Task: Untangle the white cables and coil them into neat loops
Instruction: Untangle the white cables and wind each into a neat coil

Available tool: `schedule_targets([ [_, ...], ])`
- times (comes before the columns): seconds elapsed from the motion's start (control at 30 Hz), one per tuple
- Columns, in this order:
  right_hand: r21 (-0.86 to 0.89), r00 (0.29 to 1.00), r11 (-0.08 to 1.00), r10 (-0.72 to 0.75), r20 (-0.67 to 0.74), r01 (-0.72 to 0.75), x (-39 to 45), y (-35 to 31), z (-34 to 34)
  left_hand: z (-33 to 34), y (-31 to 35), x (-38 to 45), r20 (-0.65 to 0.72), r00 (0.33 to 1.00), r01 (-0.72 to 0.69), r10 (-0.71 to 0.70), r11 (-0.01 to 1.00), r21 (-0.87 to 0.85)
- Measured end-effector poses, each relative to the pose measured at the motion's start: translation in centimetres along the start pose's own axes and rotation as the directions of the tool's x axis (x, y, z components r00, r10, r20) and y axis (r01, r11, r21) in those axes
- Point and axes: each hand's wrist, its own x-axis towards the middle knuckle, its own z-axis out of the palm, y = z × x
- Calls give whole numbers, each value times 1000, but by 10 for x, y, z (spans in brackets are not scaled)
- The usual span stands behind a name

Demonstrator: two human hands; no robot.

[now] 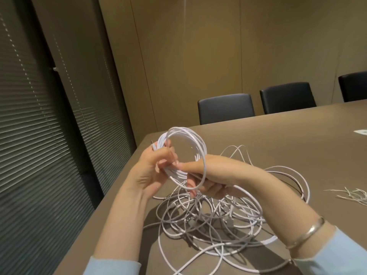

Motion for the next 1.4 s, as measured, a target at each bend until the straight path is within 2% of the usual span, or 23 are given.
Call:
schedule_targets([
  [0.07,10,995,999,30,98,-31,0,2,0,3,0,1,-10,1000,11,-11,999,-52],
  [0.17,13,979,999,46,201,-50,2,7,3,12,-1,2,-63,998,4,-2,1000,24],
  [0.3,25,967,998,41,249,-49,3,7,5,17,2,4,-98,993,51,-60,994,-93],
  [0.37,39,976,999,-6,217,-2,2,7,1,17,5,5,-115,990,59,-79,985,-164],
  [0.47,110,989,983,-147,5,145,-3,5,-6,14,10,6,-181,981,18,-72,959,-282],
  [0.6,48,935,953,-281,-214,298,-3,2,-6,7,15,5,-278,960,-43,-44,954,-297],
  [0.67,-76,869,938,-341,-359,337,2,4,0,5,15,4,-279,959,-45,-46,950,-310],
  [0.77,-268,695,922,-386,-607,279,11,10,6,5,13,4,-279,960,-48,-39,954,-297],
  [0.83,-238,595,941,-337,-730,242,15,11,8,7,12,3,-253,967,-38,-41,953,-300],
  [0.87,-194,584,956,-288,-759,220,16,11,8,8,10,3,-232,972,-26,-48,952,-305],
  [0.9,-125,606,970,-229,-762,209,18,12,6,10,9,3,-209,976,-9,-59,950,-312],
  [0.97,84,727,967,-121,-675,240,18,12,1,13,6,2,-159,983,35,-91,946,-321],
  [1.03,293,849,913,-98,-519,284,17,12,-6,15,2,2,-122,984,86,-132,942,-323],
  [1.07,340,877,889,-126,-464,308,15,13,-9,15,0,2,-107,982,113,-156,937,-329],
  [1.2,225,861,904,-233,-452,363,7,17,-18,13,-3,5,-93,966,189,-243,901,-389],
  [1.33,292,901,876,-286,-325,383,5,21,-26,11,-6,7,-116,956,203,-269,895,-397],
  [1.4,323,904,861,-299,-305,394,6,23,-27,12,-7,8,-122,956,200,-268,895,-399],
])
